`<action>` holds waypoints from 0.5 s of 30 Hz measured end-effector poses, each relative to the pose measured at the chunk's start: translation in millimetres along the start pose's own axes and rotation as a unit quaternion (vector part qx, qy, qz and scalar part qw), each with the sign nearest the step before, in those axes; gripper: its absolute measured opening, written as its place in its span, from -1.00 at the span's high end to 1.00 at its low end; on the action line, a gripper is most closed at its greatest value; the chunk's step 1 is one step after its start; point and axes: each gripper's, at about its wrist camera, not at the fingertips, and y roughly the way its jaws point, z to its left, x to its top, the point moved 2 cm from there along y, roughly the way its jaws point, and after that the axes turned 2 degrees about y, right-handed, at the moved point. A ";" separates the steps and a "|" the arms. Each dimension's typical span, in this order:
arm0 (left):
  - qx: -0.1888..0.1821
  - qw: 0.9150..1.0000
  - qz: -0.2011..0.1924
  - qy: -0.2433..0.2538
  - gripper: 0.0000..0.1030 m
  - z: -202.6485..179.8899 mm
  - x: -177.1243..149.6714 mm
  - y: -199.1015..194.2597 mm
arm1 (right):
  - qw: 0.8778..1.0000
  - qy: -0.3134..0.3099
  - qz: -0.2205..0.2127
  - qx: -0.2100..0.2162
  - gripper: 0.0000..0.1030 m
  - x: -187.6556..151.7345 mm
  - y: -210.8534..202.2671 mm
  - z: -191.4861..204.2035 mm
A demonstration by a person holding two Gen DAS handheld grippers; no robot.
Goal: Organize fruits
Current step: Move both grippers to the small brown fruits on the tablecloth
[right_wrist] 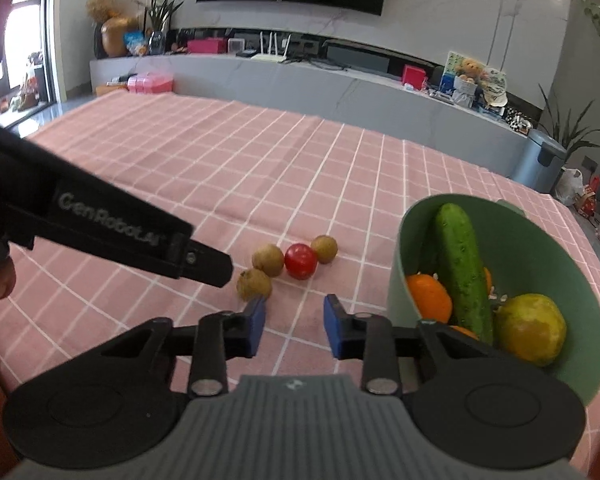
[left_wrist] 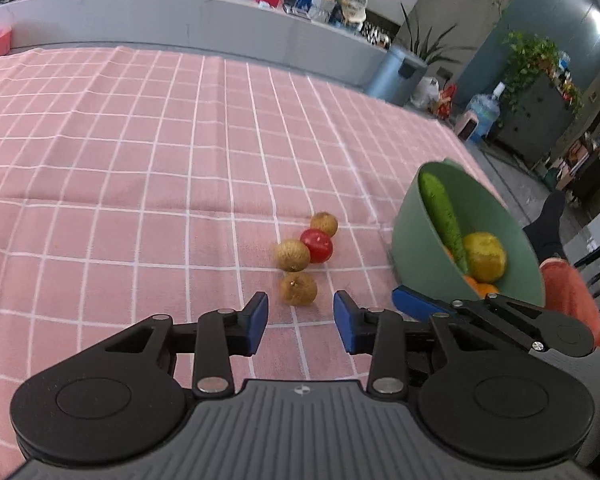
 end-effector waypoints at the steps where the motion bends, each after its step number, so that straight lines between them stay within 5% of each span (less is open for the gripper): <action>1: 0.003 1.000 0.005 0.003 0.15 -1.0 0.7 4.5 | 1.000 -0.001 0.003 0.001 0.52 -0.3 2.6 -0.2; 15: 0.018 0.999 0.029 0.020 0.15 -7.3 0.7 39.4 | 0.999 0.015 0.041 0.016 0.55 -8.1 28.3 -4.0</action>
